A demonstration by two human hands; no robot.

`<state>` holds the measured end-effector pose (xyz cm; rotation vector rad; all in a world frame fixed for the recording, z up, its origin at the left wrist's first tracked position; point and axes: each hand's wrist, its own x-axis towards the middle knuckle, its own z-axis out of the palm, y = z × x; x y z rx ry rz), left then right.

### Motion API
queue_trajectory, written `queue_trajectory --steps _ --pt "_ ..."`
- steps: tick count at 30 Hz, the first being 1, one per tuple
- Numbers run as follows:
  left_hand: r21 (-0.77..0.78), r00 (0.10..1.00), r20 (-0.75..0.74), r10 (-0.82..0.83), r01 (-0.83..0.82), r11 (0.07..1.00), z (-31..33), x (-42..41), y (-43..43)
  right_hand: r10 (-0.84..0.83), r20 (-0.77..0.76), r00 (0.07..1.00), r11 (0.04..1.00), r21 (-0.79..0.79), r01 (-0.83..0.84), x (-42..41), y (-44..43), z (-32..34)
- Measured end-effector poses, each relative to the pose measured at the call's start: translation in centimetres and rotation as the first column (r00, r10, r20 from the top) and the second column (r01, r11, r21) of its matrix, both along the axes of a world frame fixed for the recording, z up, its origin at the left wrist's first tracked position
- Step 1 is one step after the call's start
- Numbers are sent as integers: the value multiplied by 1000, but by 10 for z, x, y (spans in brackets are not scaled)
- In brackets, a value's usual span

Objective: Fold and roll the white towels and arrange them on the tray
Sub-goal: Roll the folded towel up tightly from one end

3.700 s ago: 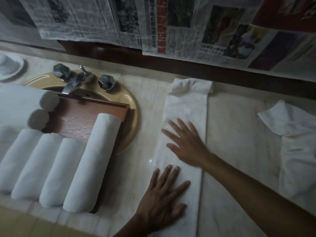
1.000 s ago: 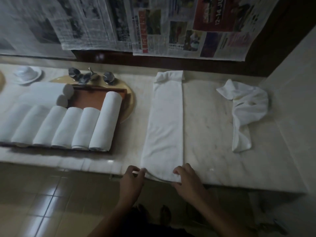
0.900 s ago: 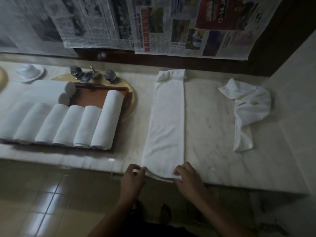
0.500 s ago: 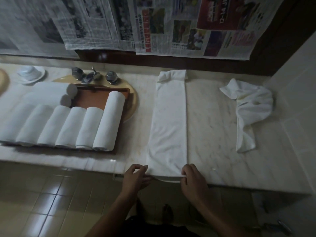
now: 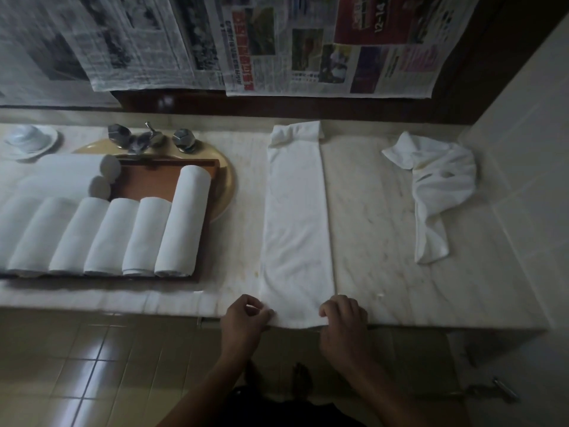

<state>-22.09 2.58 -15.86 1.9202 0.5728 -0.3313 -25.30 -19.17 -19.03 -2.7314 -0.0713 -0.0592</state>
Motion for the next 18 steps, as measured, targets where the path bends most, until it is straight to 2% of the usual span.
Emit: queue_trajectory --steps 2,4,9,11,15,16,18 --pt "22 1000 15 -10 9 1000 0 0 -2 2 16 1000 999 46 -2 1 6 5" --pt "29 999 29 -16 16 999 -1 1 -1 74 27 997 996 54 -75 12 21 11" --pt "97 996 75 -54 47 994 -4 -1 -4 233 -118 965 955 -158 -250 52 49 -17" --pt "128 996 75 -42 32 991 -7 0 -3 174 -168 970 947 -242 -211 59 34 -30" --pt "135 995 68 -78 69 989 -10 -1 -1 -160 -168 973 963 -242 117 70 12 -26" --pt "133 993 73 -97 87 987 -10 -2 -1 -170 -157 973 967 -219 133 74 20 -22" --pt "131 989 83 -122 111 985 -9 -3 -2 -29 -133 991 984 -177 5 81 45 -15"
